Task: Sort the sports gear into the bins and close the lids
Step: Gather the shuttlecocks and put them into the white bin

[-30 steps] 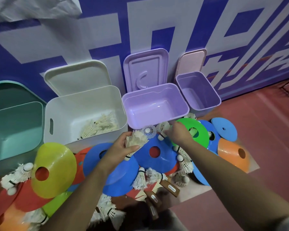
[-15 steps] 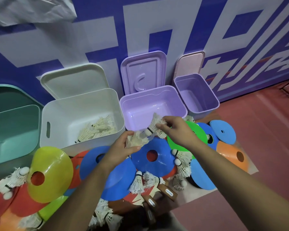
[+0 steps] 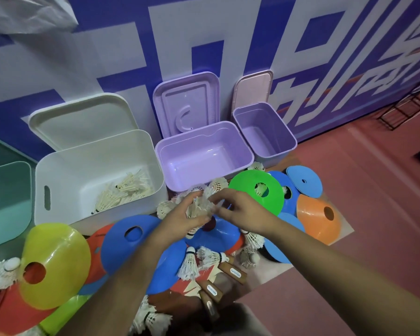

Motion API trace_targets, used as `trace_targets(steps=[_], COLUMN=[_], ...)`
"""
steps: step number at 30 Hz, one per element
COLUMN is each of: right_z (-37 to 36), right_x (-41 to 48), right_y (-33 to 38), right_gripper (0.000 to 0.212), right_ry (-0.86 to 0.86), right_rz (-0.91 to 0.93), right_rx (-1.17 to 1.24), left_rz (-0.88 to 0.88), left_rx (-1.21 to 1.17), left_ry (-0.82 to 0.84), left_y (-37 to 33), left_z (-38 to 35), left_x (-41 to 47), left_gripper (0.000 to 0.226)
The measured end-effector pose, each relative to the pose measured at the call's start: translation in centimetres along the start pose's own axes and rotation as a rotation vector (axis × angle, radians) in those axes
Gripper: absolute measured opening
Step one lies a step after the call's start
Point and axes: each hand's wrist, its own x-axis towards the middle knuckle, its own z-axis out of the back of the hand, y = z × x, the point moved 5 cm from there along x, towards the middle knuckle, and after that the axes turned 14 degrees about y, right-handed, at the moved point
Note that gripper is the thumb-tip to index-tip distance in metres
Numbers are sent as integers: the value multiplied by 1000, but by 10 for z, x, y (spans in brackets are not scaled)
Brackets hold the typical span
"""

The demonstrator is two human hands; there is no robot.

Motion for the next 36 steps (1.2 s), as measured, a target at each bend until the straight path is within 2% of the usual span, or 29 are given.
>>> trace_targets(steps=[2, 3, 5, 7, 10, 14, 17, 22, 25, 30, 32, 36], right_z=[9, 15, 23, 22, 10, -9, -21, -16, 1, 49, 58, 45], right_x=[-12, -19, -35, -53, -73, -73, -64, -60, -61, -47, -28, 19], right_y=[-11, -20, -48, -76, -109, -127, -130, -120, -98, -24, 6, 45], right_gripper=[19, 19, 26, 40, 55, 60, 55, 30, 19, 26, 30, 25], right_ry=[-111, -190, -302, -278, -204, -204, -220, -426, -485, -621, -577, -359], right_rz=[-47, -84, -223, -399, -550, -604, -608, -541, -429, -92, 18, 102], right_rx=[199, 215, 50, -148, -242, -224, -170, -34, 73, 273, 312, 201], left_rz=[-6, -20, -27, -18, 2, 11, 24, 35, 30, -12, -51, -103], left_rx=[-67, -98, -116, -114, -118, -136, -129, -115, -91, -3, 36, 137], left_ry=[-29, -39, -57, -43, -15, -19, -12, -26, -32, -72, -96, -186], left_y=[2, 2, 4, 6, 10, 14, 15, 18, 13, -11, -24, -47], left_z=[0, 0, 1, -1, -4, -10, -14, -11, -3, 21, 33, 63], left_x=[4, 5, 7, 8, 8, 9, 10, 10, 7, -1, -7, -28], left_gripper=[57, 54, 52, 53, 54, 52, 50, 52, 59, 68, 61, 52])
